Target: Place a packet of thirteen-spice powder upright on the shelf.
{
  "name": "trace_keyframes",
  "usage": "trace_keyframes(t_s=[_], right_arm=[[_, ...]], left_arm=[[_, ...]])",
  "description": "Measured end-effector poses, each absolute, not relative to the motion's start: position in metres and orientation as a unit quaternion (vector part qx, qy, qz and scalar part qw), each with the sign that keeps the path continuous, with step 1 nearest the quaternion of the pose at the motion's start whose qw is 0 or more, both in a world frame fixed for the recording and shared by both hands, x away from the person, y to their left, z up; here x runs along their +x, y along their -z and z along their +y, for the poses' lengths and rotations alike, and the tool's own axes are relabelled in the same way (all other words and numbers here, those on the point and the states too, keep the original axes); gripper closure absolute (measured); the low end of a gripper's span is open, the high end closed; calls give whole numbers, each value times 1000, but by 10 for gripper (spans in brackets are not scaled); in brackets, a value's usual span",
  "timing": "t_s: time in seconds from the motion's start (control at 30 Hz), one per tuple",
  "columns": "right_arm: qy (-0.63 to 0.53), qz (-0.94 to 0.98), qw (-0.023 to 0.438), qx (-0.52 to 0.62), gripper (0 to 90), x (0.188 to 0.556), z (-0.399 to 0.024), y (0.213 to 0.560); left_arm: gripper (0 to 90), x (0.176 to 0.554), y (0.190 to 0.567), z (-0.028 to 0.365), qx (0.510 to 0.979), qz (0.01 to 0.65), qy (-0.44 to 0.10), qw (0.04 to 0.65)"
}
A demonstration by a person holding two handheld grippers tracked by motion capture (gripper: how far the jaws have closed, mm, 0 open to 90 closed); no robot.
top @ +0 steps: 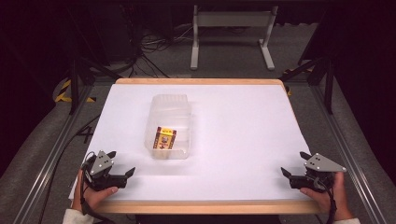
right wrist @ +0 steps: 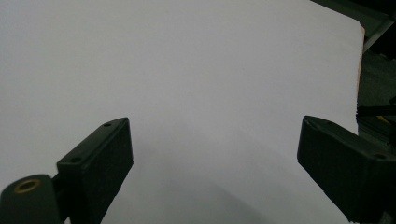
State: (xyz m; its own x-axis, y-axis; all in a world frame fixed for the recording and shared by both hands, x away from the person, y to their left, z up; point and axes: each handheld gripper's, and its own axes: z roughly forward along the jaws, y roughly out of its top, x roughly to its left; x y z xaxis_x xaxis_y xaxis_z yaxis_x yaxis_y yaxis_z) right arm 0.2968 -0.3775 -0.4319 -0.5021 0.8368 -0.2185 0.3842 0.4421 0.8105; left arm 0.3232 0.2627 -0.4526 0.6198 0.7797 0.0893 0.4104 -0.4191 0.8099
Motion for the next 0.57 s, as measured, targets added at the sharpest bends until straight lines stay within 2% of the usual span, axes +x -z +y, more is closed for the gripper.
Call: trace_keyframes(t_s=[0.57], right_arm=[[-362, 789, 314, 384, 111, 301, -380, 433]], left_arm=[[68, 321, 448, 254, 808, 369, -256, 382]])
